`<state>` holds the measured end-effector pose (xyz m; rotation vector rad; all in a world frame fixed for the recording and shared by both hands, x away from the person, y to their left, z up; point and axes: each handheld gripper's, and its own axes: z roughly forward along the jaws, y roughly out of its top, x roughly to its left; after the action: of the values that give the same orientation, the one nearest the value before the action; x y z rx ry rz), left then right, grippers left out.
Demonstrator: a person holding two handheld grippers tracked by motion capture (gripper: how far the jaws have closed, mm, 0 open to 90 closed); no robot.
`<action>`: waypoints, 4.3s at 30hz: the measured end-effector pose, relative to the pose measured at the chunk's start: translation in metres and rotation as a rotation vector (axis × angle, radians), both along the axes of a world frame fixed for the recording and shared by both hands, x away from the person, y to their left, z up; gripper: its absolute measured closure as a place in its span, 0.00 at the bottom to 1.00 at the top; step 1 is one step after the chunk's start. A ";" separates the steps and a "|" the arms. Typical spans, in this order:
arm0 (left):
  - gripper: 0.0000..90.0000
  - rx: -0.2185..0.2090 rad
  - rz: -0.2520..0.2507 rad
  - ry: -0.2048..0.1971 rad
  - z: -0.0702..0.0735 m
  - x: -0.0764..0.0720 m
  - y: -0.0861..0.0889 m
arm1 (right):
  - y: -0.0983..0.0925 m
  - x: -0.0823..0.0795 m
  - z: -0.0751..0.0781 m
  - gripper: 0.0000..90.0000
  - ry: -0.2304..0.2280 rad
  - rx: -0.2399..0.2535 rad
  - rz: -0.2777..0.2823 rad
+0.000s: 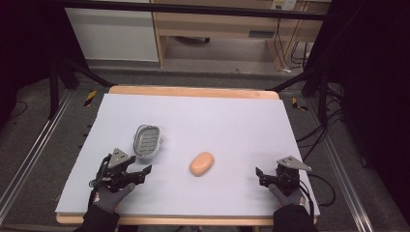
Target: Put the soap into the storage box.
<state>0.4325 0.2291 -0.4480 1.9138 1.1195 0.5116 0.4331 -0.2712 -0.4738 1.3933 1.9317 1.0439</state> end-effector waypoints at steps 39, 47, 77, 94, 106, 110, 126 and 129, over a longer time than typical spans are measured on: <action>0.30 -0.006 -0.094 -0.002 0.010 0.004 -0.044 | 0.003 0.000 0.002 0.07 0.001 -0.006 -0.008; 0.30 -0.009 -0.093 -0.005 0.012 0.005 -0.049 | 0.004 0.000 0.002 0.07 0.000 -0.010 -0.008; 0.29 0.028 -0.189 -0.016 0.025 0.020 -0.093 | 0.002 0.000 0.004 0.07 0.002 -0.012 -0.019; 0.29 0.056 -0.234 0.001 0.028 0.031 -0.125 | 0.002 0.000 0.004 0.07 0.007 -0.007 -0.021; 0.29 0.076 -0.249 0.017 0.023 0.037 -0.140 | 0.001 0.001 0.004 0.07 0.010 -0.003 -0.018; 0.29 0.081 -0.256 0.027 0.020 0.038 -0.146 | 0.002 0.001 0.004 0.07 0.010 -0.005 -0.017; 0.30 0.108 -0.279 0.060 0.011 0.046 -0.163 | 0.003 0.001 0.003 0.06 0.018 -0.012 -0.011; 0.30 0.107 -0.281 0.062 0.010 0.047 -0.165 | 0.003 0.001 0.003 0.06 0.019 -0.012 -0.008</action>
<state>0.4791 0.0642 -0.4382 2.1506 0.8555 0.3638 0.4344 -0.2680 -0.4704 1.4081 1.9406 1.0172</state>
